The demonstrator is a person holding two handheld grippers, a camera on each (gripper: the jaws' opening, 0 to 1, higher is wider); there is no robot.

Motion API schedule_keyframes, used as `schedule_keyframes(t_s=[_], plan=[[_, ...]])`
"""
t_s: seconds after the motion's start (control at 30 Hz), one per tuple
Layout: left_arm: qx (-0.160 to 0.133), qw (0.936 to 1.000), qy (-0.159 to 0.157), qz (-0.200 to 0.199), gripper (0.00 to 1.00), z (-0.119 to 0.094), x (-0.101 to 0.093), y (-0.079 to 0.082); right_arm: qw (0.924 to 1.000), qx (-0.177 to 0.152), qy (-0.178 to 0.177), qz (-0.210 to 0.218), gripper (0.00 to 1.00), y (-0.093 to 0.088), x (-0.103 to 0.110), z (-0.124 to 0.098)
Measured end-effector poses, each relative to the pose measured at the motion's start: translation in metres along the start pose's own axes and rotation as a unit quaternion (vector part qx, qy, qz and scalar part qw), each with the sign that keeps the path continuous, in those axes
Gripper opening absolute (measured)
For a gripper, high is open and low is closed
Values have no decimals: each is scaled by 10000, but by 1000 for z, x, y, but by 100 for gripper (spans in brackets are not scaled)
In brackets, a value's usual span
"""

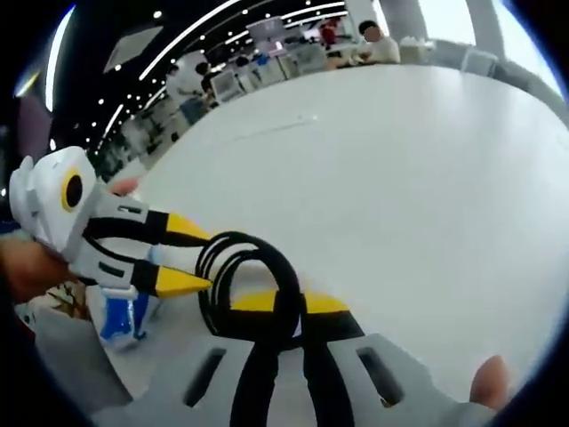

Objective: Arrange the tabletop items into an orderly group along one side of the table until the central work area is clear of visible clutter.

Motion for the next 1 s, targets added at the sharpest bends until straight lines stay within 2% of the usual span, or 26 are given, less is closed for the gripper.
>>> schedule_keyframes(t_s=[0.2,0.27,0.3,0.43,0.57,0.87,1.0], plan=[[-6,10000,31,-36,23,-1,3,-1,9997,-28,-145,-172,10,2,-1,2],[0,10000,29,-60,23,-1,3,-1,9999,-128,2,-7,5,3,2,3],[2,10000,37,-64,23,-1,4,-1,9999,-106,-8,-58,4,3,2,3],[-21,9999,54,-98,23,-2,6,-1,9998,-156,-6,-131,6,6,4,4],[-55,9999,61,-107,25,-3,7,0,9996,-222,-88,-168,12,8,2,1],[-197,9997,31,-165,28,-10,5,5,9987,-458,-139,-198,13,14,4,-7],[-228,9996,10,-137,30,-10,3,5,9983,-503,-164,-241,16,15,5,-8]])
Point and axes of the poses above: the point that each gripper's makers call its tool centre point, and the gripper's own axes: z roughly forward along the fingers, x roughly to its left, y roughly out of its top, the point moved 8 cm from there along -z, roughly backward along the fingers, and after that the axes turned 12 degrees about -z, right-handed, at the moved point
